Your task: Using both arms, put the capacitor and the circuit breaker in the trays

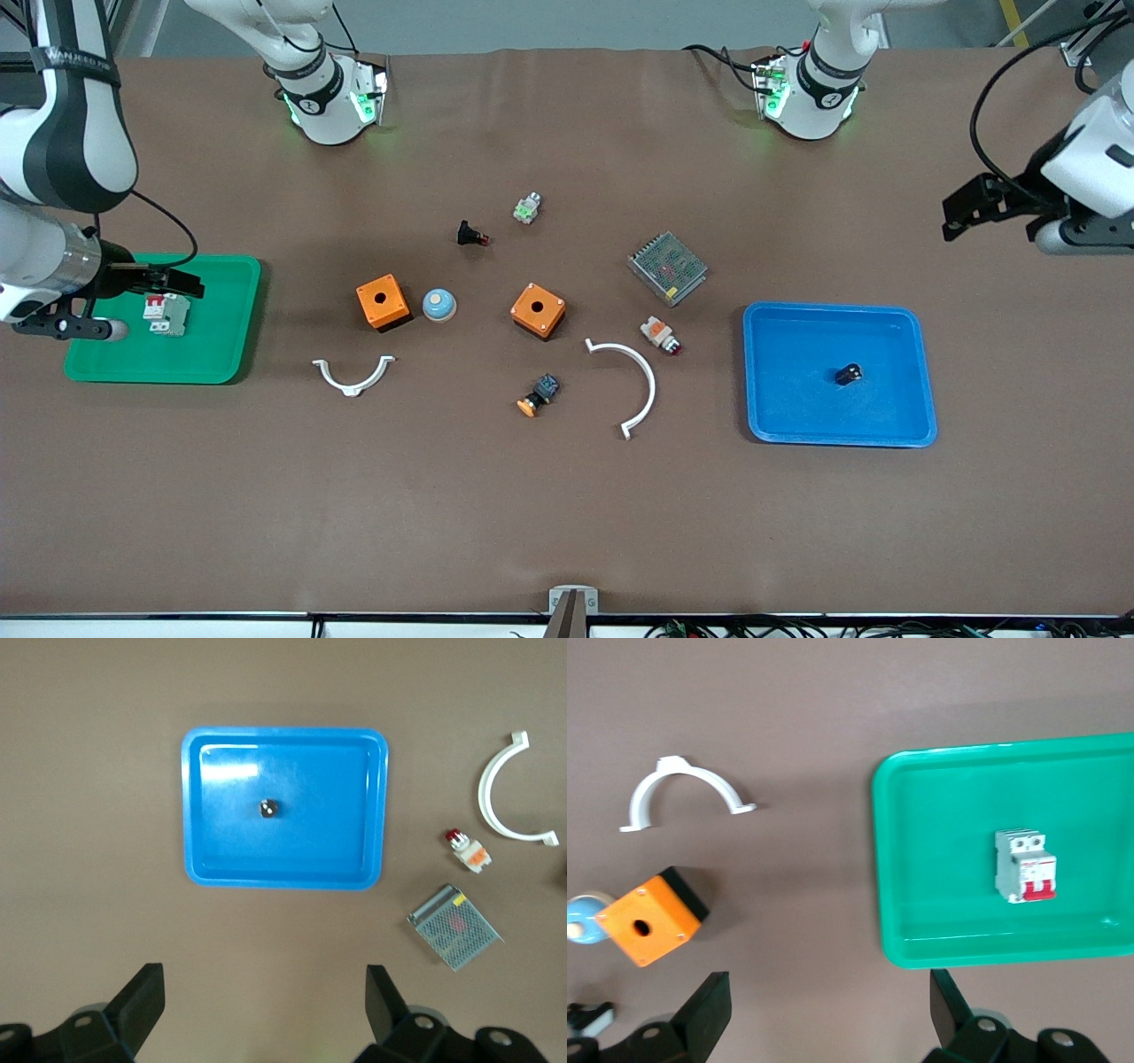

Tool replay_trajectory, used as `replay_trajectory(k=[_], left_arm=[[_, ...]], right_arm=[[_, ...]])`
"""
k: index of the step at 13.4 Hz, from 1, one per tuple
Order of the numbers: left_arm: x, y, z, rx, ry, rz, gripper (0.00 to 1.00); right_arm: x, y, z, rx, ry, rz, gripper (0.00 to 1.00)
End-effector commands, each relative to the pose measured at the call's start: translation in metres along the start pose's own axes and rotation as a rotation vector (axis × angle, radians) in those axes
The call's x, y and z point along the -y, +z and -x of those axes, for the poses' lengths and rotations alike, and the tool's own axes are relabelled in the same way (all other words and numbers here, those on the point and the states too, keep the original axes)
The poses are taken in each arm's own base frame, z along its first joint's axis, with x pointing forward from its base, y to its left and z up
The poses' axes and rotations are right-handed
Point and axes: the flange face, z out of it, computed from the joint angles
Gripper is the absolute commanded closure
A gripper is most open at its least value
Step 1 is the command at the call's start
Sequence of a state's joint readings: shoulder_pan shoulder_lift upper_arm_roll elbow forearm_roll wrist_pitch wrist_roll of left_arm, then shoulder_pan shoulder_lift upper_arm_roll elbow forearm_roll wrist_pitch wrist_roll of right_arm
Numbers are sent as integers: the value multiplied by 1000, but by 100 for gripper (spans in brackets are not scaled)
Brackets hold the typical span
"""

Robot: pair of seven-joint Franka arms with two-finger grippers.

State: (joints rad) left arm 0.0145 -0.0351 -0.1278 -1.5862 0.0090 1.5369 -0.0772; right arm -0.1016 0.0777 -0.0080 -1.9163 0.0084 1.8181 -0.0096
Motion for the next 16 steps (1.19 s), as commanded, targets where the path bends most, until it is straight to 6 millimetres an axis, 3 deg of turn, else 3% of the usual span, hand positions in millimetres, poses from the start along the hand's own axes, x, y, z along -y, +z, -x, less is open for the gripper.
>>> replay_trajectory(k=[1, 3, 5, 8, 10, 14, 16], left_arm=[[-9, -4, 38, -13, -1, 12, 0], [-10, -4, 44, -12, -3, 10, 0], [-6, -1, 38, -8, -9, 3, 0], [-9, -5, 34, -20, -4, 2, 0], [-8, -3, 33, -17, -6, 2, 0], [-6, -4, 32, -20, -7, 4, 0], [-4, -5, 29, -22, 8, 5, 0]], right_arm=[[9, -26, 20, -34, 18, -22, 1], [14, -46, 30, -47, 6, -21, 1], [34, -69, 42, -75, -27, -16, 1], [33, -127, 47, -104, -28, -18, 1], [32, -151, 48, -150, -28, -18, 1], [25, -180, 40, -213, -27, -12, 0], [23, -184, 29, -241, -12, -13, 0]])
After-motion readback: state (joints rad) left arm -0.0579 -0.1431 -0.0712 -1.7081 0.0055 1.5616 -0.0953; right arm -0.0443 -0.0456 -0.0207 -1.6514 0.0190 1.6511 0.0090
